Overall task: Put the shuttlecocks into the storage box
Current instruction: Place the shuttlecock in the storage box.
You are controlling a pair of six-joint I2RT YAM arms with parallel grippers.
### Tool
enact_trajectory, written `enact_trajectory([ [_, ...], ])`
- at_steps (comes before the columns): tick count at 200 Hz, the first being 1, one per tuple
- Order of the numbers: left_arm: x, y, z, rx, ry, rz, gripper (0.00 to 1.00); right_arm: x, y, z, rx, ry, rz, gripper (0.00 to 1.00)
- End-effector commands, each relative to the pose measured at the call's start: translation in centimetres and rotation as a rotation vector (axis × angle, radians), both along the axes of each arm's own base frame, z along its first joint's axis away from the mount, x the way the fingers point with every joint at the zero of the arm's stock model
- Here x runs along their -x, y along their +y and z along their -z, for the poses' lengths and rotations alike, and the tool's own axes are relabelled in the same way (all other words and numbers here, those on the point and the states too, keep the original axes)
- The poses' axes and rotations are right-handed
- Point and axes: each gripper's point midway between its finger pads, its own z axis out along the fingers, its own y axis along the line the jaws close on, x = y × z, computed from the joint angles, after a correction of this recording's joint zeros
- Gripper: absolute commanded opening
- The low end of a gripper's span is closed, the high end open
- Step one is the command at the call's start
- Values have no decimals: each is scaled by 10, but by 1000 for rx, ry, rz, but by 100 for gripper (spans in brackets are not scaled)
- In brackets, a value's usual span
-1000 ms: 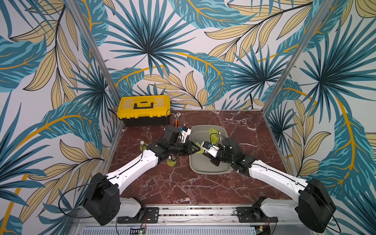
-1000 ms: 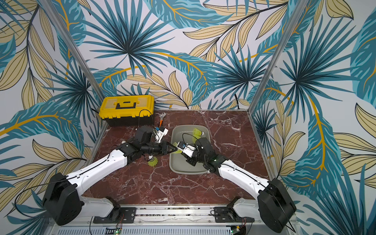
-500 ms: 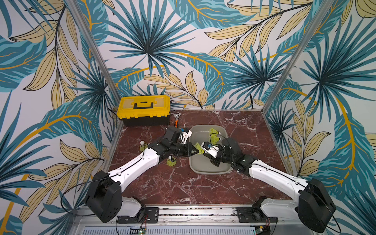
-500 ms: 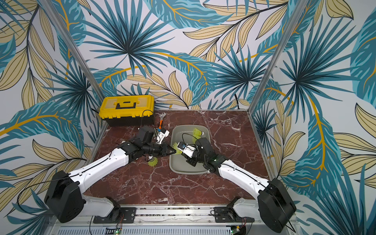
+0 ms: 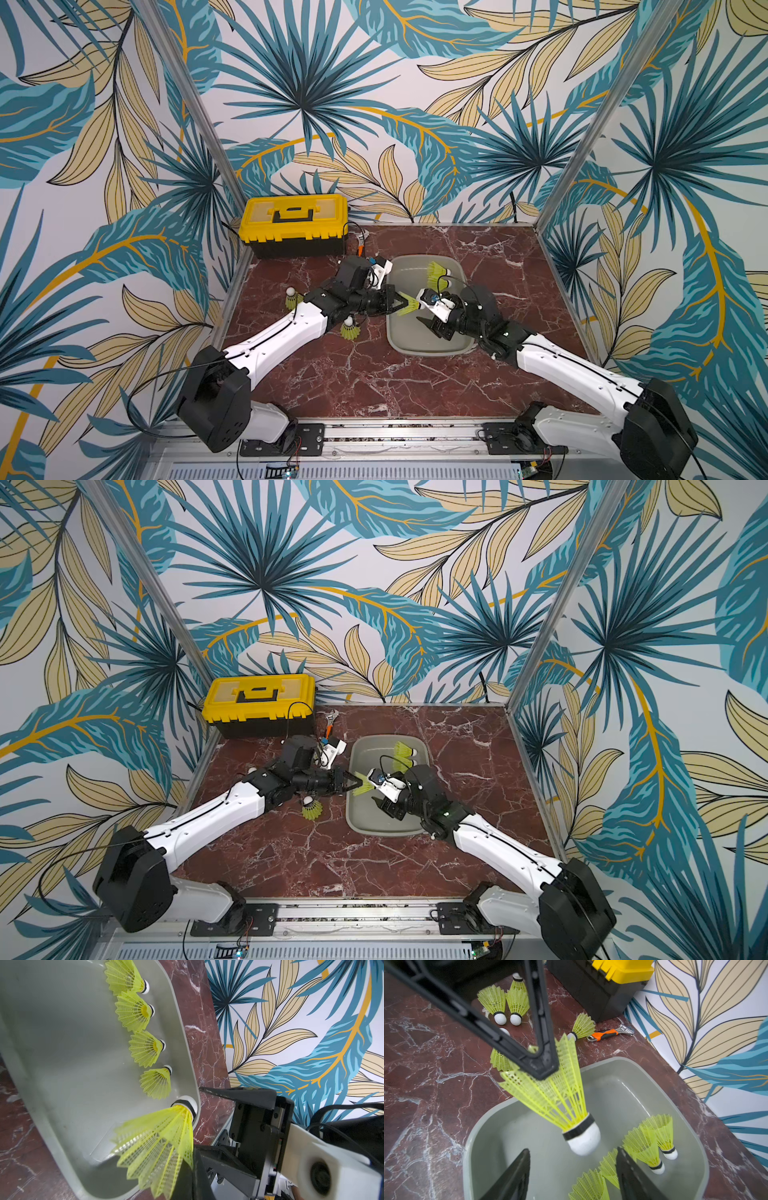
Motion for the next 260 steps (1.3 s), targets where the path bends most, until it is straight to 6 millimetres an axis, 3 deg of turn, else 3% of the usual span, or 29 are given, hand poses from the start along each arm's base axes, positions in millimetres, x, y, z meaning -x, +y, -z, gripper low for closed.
enact_trajectory([
  [1, -5, -1, -12, 76, -30, -54, 0, -1, -14, -10, -49, -46, 86, 67],
  [57, -3, -10, -10, 137, -16, -94, 0, 15, -52, -46, -166, -152, 232, 69],
  [110, 7, -35, -2, 168, 16, -86, 0, 23, -87, -71, -229, -237, 372, 70],
  [183, 26, -77, 19, 182, 83, -42, 0, 24, -102, -76, -243, -253, 445, 70],
  [260, 42, -100, 49, 168, 163, -31, 0, 23, -102, -66, -241, -233, 457, 70],
])
